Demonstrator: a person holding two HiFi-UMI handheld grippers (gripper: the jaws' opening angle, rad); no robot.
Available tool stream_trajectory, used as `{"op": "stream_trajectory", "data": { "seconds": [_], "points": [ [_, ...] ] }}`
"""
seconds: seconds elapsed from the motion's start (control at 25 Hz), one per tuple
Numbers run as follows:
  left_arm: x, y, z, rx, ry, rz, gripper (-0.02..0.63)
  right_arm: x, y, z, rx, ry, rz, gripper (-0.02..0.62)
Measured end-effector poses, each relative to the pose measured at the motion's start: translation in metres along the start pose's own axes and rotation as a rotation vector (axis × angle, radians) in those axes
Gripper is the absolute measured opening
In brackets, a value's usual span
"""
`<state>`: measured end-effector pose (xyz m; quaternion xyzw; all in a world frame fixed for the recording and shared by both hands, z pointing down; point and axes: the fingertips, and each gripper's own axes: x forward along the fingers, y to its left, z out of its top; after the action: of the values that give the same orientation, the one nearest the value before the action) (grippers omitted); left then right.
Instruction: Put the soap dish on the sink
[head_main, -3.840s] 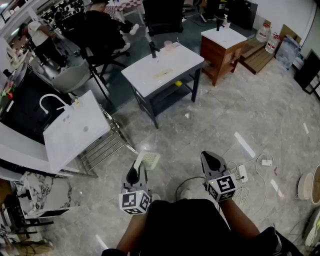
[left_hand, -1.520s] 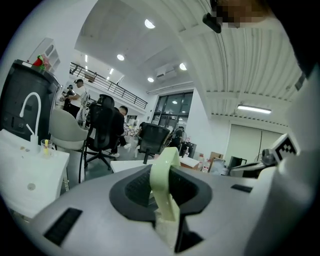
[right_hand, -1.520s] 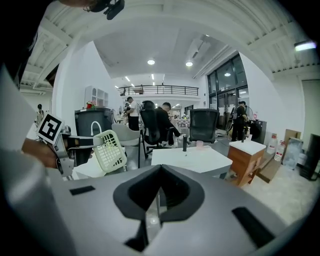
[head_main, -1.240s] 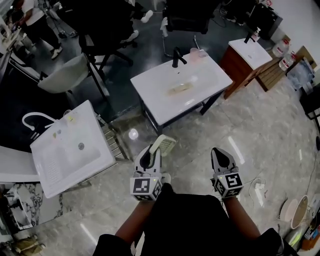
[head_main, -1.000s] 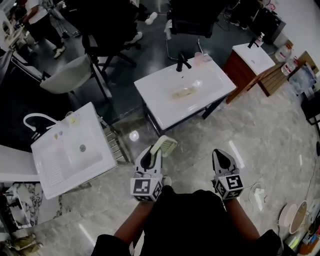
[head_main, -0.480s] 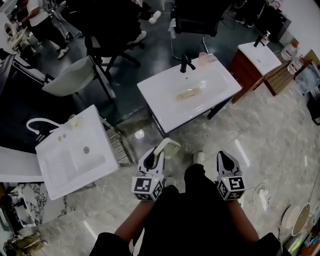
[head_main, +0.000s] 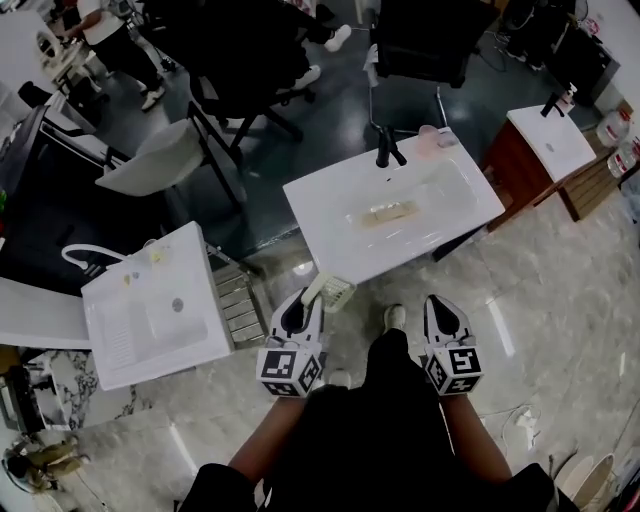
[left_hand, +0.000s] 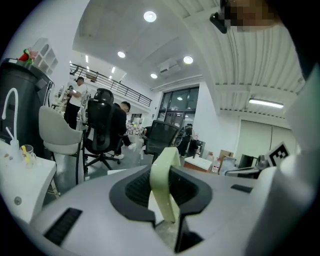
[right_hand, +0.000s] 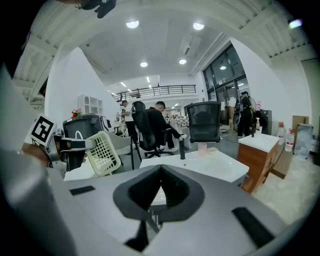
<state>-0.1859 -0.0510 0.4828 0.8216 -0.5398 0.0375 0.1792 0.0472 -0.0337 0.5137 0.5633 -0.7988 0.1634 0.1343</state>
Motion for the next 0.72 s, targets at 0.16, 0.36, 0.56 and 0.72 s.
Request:
{"op": "stream_trajectory", "data": {
  "seconds": [0.16, 0.36, 0.56, 0.72],
  "points": [
    [0.036, 0.008, 0.023, 0.005, -0.020, 0.062, 0.077, 0.042, -0.028, 0.025, -0.013, -0.018, 0.056, -0.003],
    [0.076, 0.017, 0.038, 0.024, -0.008, 0.127, 0.077, 0.086, -0.054, 0.055, -0.017, -0.036, 0.109, -0.003],
    [0.108, 0.023, 0.045, 0.004, 0.007, 0.175, 0.077, 0.112, -0.080, 0.077, -0.019, -0.043, 0.150, -0.002],
    [0.135, 0.024, 0.046, -0.019, 0.018, 0.208, 0.077, 0.131, -0.103, 0.087, -0.025, -0.034, 0.176, -0.003]
  ]
}}
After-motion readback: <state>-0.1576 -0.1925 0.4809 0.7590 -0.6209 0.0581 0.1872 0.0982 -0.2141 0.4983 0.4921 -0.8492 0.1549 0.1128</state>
